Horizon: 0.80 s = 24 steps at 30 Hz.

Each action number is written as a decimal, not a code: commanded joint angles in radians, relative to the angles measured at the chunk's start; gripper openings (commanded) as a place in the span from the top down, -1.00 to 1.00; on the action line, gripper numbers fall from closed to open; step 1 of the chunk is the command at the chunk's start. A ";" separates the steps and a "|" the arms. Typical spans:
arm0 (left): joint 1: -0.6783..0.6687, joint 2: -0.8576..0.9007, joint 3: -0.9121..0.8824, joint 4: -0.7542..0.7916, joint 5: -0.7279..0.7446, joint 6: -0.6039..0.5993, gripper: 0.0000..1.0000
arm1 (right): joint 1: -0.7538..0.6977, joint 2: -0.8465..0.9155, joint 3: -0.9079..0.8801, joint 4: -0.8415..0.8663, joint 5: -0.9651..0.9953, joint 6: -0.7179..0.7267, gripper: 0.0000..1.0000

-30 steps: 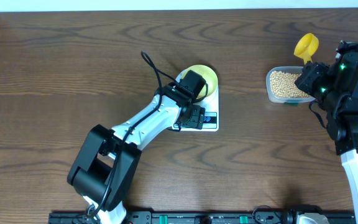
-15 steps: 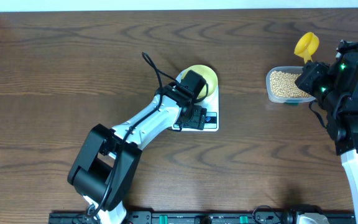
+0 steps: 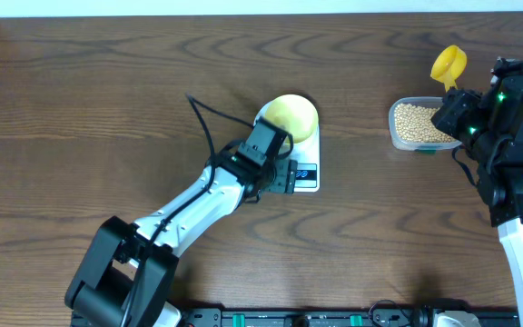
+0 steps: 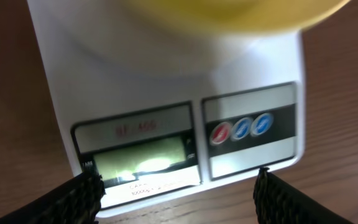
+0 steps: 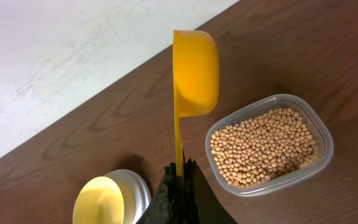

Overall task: Scoop item into bowl and weigh 50g on scale
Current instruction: 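Move the left gripper down to the scale's buttons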

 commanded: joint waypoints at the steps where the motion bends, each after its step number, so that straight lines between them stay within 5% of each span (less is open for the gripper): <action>1: -0.002 0.000 -0.035 0.026 -0.010 -0.018 -0.58 | -0.003 -0.004 0.019 0.011 0.016 -0.022 0.98; 14: -0.028 0.006 0.009 0.059 -0.177 -0.043 -0.59 | -0.003 -0.004 0.019 0.019 0.015 -0.021 0.98; 24: -0.030 0.014 0.008 0.071 -0.166 -0.059 -0.59 | -0.003 -0.004 0.019 0.015 0.003 -0.021 0.98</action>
